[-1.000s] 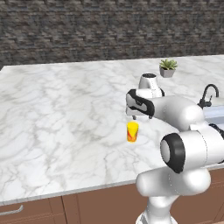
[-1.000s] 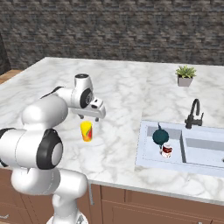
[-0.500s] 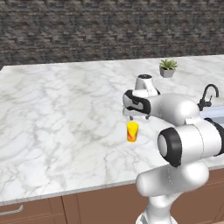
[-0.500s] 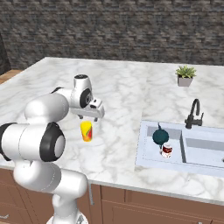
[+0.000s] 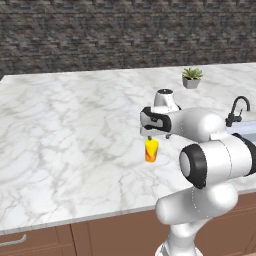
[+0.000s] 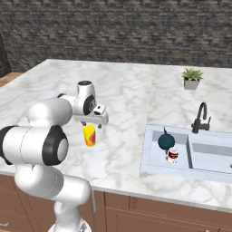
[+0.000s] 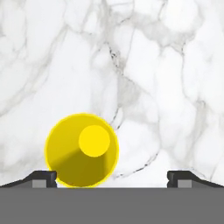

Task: Pick the cup and teapot and place them in the sink. Then turn on the water.

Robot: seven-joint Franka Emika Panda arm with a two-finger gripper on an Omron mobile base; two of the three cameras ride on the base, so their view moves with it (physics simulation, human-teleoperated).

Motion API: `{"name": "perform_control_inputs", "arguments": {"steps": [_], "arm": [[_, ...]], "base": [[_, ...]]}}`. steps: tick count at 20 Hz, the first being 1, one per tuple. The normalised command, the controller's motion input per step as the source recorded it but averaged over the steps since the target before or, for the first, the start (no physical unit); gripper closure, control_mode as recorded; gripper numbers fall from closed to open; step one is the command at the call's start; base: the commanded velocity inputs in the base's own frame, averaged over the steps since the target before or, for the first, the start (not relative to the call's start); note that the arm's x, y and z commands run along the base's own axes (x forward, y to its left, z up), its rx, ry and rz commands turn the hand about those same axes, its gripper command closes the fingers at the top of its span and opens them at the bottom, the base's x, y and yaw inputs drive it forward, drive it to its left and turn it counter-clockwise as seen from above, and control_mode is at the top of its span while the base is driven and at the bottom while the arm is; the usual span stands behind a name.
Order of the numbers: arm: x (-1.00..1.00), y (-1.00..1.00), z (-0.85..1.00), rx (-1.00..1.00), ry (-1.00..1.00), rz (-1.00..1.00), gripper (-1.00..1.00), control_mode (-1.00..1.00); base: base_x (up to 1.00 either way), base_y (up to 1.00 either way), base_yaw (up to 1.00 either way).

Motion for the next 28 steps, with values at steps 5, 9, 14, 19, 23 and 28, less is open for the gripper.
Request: {"name": "perform_control_inputs", "arguments": {"steps": [5, 9, 14, 19, 23, 28], "arm": [[0.00, 0.00, -0.13, 0.00, -0.02, 0.02, -1.00, -1.00], [0.00, 0.00, -0.15, 0.00, -0.02, 0.02, -1.00, -1.00], [0.00, 0.00, -0.08, 0.00, 0.00, 0.01, -1.00, -1.00], [0.06, 0.00, -0.05, 0.00, -0.01, 0.00, -1.00, -1.00], [0.14, 0.00, -0.02, 0.00, -0.01, 0.00, -1.00, -1.00], [0.12, 0.00, -0.11, 0.00, 0.00, 0.00, -1.00, -1.00]], "base": [[0.00, 0.00, 0.00], [0.00, 0.00, 0.00], [0.00, 0.00, 0.00], [0.00, 0.00, 0.00], [0.00, 0.00, 0.00], [0.00, 0.00, 0.00]]}}
